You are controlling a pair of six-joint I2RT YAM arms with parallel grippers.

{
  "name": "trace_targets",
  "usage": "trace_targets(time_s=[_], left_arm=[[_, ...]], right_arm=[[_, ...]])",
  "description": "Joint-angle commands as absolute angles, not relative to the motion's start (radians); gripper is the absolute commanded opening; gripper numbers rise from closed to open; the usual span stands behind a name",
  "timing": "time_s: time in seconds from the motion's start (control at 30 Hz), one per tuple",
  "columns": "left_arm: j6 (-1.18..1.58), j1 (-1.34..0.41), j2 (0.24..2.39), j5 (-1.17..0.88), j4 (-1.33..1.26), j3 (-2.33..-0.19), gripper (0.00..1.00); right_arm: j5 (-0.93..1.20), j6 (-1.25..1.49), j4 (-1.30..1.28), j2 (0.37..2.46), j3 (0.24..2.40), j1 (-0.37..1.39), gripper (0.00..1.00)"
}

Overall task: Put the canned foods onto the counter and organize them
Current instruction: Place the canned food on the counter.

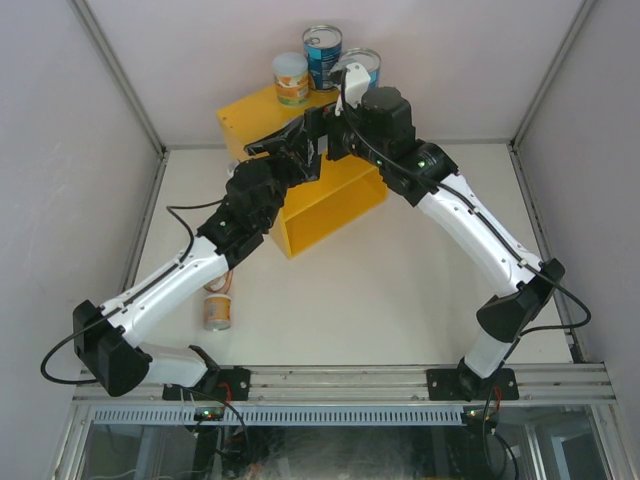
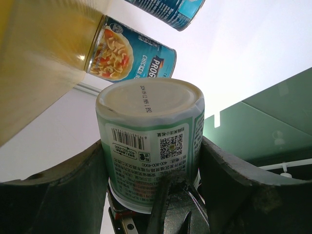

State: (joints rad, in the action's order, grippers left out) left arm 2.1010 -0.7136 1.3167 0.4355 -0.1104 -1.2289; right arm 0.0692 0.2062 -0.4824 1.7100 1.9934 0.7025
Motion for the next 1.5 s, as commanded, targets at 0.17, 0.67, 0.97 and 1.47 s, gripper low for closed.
trace_targets(time_s=[0.17, 0.67, 0.97, 1.47], left_arm=[[2.285, -0.796, 1.267, 0.353, -0.325, -1.308, 0.00], [2.299, -0.798, 1.302, 0.321, -0.425, -1.268, 0.37], [2.261, -0.776, 1.291, 0.284, -0.439, -1.224, 0.61], [2.221, -0.749, 1.285, 0.260, -0.481, -1.184, 0.76]], right_arm=[[0.021, 0.250, -0.473, 1.745, 1.963, 0.709, 0.80], [-0.006, 0.250, -0.582, 1.784, 2.062, 0.705, 0.36], [-0.013, 0.226, -0.700, 1.829, 2.229, 0.694, 0.25], [-0.002, 0.236, -0.699, 1.857, 2.252, 0.676, 0.23]])
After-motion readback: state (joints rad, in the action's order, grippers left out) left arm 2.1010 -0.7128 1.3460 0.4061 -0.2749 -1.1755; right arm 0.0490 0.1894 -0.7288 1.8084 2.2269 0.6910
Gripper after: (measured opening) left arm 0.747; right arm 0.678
